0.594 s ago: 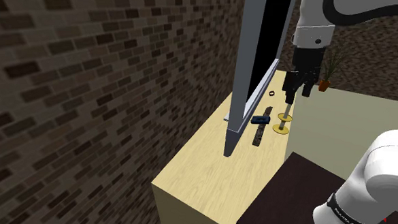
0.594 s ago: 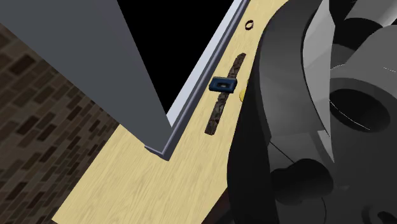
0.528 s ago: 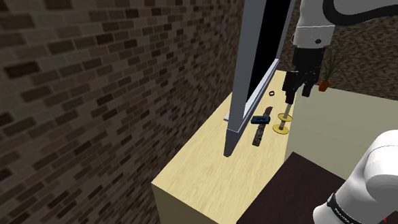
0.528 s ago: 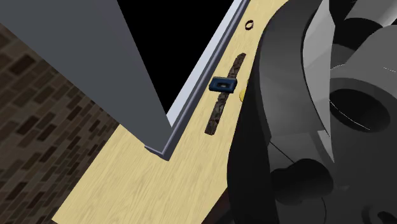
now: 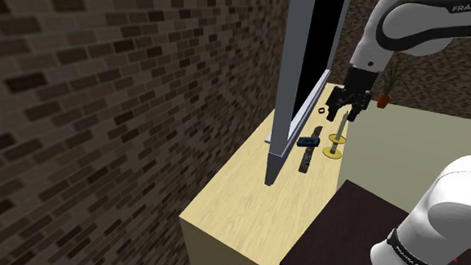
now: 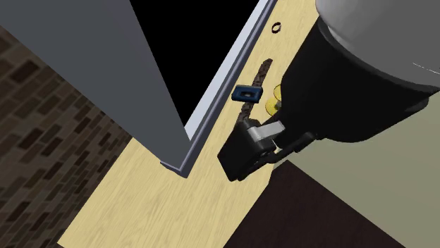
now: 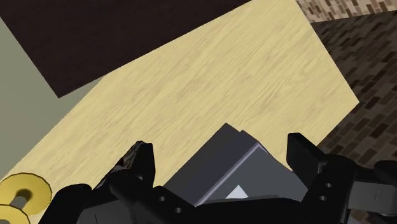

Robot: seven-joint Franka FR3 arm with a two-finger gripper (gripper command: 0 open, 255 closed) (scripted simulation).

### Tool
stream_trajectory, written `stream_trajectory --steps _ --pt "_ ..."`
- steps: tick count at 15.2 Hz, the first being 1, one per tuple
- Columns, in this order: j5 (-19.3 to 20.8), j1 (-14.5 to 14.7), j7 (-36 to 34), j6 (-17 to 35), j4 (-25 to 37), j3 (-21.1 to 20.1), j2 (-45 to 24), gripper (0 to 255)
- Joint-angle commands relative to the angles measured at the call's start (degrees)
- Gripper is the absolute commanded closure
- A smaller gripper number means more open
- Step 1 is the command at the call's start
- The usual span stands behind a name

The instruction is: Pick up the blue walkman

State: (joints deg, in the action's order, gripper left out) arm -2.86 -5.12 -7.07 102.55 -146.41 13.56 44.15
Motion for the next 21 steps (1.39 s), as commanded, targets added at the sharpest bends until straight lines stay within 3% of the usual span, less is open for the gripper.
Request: stream_trajectory --steps 1,5,8,11,13,16,18,20,21 --pt "-1.50 -1.00 1.13 5.42 -1.13 3.47 -2.06 0" --pt "-6.04 -1.76 4.40 15.62 -3.62 10.50 -6.29 0" --pt "-11.29 -0.71 8.30 22.95 -4.72 16.53 -10.41 0" --pt "-18.90 2.42 14.01 29.51 -4.95 23.71 -15.24 0" --pt "-25.72 6.04 19.14 33.03 -4.48 29.49 -18.83 0" --pt "-39.33 14.11 29.29 35.80 -2.55 40.20 -25.15 0" --pt "-51.15 21.30 37.77 34.41 -0.30 49.15 -31.07 0" --pt "-66.75 28.76 47.48 26.08 2.80 59.27 -42.78 0" --pt "-75.89 28.81 51.61 17.32 4.37 61.37 -52.88 0"
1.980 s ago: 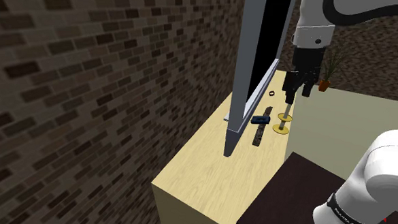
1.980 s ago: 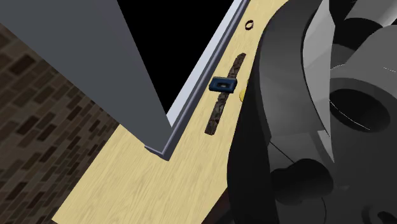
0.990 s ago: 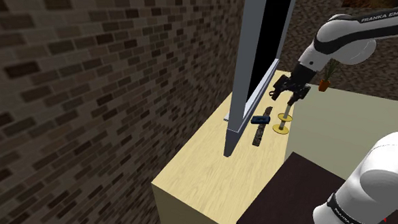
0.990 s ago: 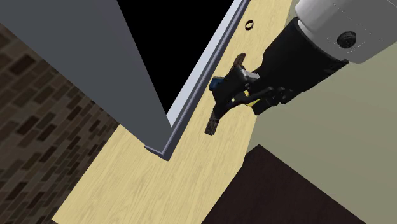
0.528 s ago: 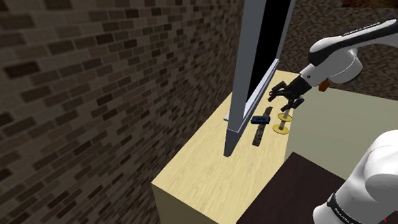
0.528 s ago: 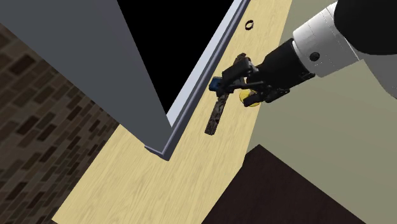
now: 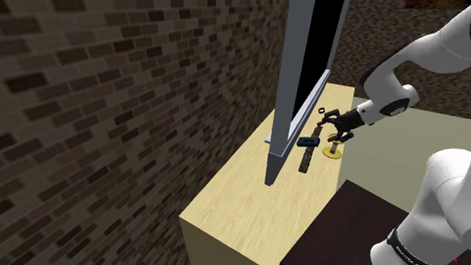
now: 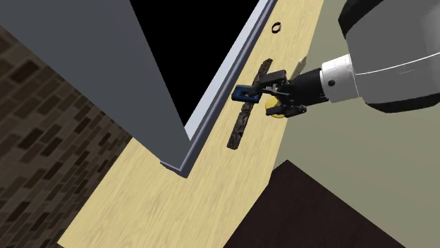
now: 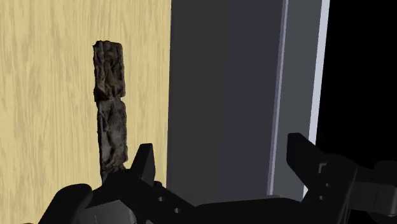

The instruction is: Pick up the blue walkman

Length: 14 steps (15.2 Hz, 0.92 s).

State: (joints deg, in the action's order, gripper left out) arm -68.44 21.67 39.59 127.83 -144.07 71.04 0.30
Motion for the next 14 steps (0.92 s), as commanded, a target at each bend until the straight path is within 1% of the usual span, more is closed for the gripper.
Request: stream_trajectory --steps 1,2,3,5,7,11,14 --pt "-16.90 -1.43 7.09 -14.68 3.20 2.07 -16.52 0" --pt "-20.61 -7.76 8.27 -17.11 4.18 -3.41 -19.36 0" --pt "-24.39 -12.16 9.17 -19.91 5.17 -7.00 -22.62 0" --pt "-31.48 -18.81 10.21 -25.07 7.14 -12.40 -28.80 0" --pt "-37.95 -24.28 10.49 -29.31 9.21 -17.08 -34.26 0" --pt "-49.73 -33.37 9.63 -35.51 13.91 -25.68 -43.77 0" --pt "-50.63 -34.20 10.24 -36.04 14.65 -26.70 -45.39 0"
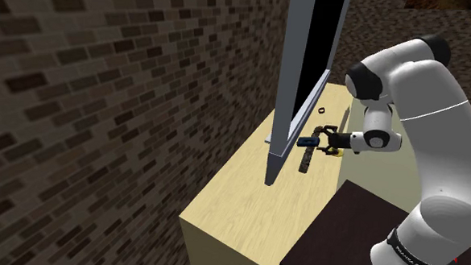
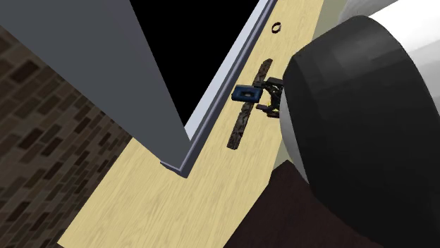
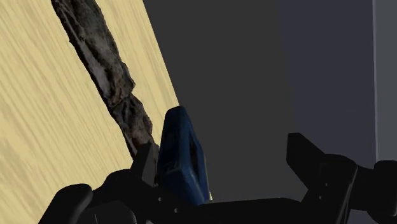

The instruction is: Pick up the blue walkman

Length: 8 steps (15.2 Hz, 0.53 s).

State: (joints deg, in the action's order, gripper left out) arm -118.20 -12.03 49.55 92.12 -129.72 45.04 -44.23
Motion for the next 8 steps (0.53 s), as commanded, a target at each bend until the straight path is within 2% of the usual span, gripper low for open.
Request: stream_trajectory --steps 1,5,7,8 --pt "-1.28 -0.88 0.58 -0.58 0.67 -1.16 -1.65 0" --pt "-3.12 -2.49 1.86 -1.59 2.50 -3.19 -5.24 0" --pt "-3.19 -2.39 1.83 -1.67 2.48 -3.10 -5.31 0" --pt "-3.19 -2.49 1.71 -1.68 2.75 -3.13 -5.47 255"
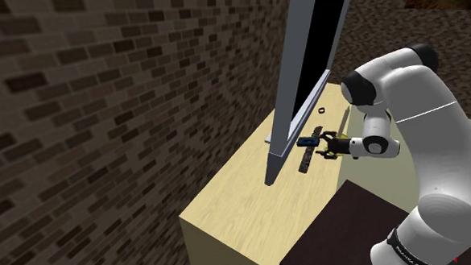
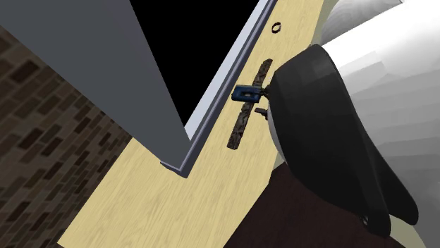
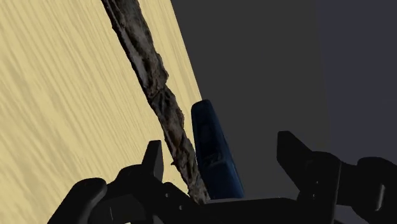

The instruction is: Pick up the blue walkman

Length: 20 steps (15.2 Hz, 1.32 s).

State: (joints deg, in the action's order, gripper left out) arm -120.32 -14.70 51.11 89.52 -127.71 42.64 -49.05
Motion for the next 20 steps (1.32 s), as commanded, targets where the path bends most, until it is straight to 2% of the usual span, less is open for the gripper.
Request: stream_trajectory --steps 1,9,20 --pt "-0.93 0.19 0.29 0.81 0.47 -0.62 -0.50 255" --pt "-1.08 0.31 0.26 0.92 0.49 -0.69 -0.50 255" --pt "3.57 4.36 -3.01 3.72 -3.54 4.39 8.24 255"
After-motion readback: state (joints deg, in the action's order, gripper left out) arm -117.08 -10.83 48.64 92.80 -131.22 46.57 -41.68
